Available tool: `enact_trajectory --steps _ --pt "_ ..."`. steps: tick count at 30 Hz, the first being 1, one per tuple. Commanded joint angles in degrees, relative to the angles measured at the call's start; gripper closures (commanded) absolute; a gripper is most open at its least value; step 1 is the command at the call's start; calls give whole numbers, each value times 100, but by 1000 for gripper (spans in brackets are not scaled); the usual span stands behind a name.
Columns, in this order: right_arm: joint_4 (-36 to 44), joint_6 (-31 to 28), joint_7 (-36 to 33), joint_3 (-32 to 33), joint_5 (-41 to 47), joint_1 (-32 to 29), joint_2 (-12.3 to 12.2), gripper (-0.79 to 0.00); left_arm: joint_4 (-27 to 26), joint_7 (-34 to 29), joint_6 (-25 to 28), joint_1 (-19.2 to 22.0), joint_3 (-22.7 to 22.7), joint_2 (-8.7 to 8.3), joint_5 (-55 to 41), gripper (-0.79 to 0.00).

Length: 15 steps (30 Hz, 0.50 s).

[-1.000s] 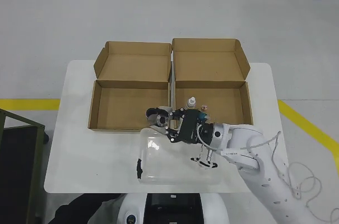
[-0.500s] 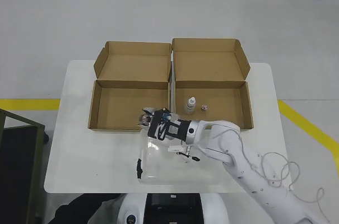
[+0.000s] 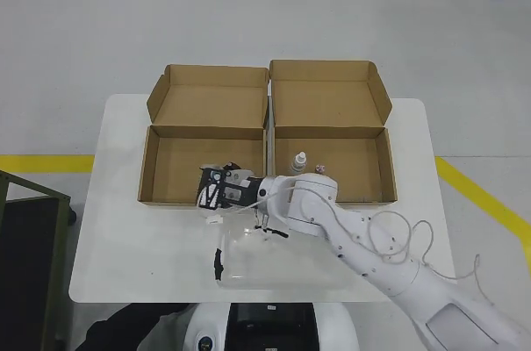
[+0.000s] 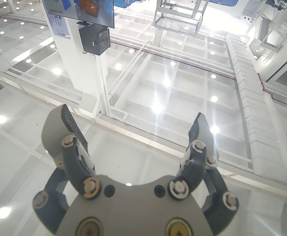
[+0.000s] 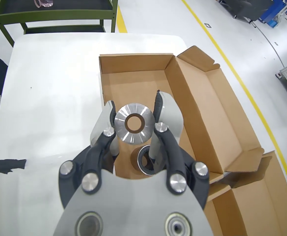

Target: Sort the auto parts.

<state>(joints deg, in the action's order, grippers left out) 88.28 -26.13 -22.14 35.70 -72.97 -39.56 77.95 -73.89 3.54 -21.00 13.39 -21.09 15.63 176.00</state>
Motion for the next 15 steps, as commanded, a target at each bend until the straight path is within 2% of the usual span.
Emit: enact_trajectory --steps 1,15 --pt "-197 9 -49 -133 15 145 89 0 0 0 0 0 0 0 0 -785" --pt "-1491 -9 -437 -859 193 1012 772 0 0 0 0 0 0 0 0 -785"
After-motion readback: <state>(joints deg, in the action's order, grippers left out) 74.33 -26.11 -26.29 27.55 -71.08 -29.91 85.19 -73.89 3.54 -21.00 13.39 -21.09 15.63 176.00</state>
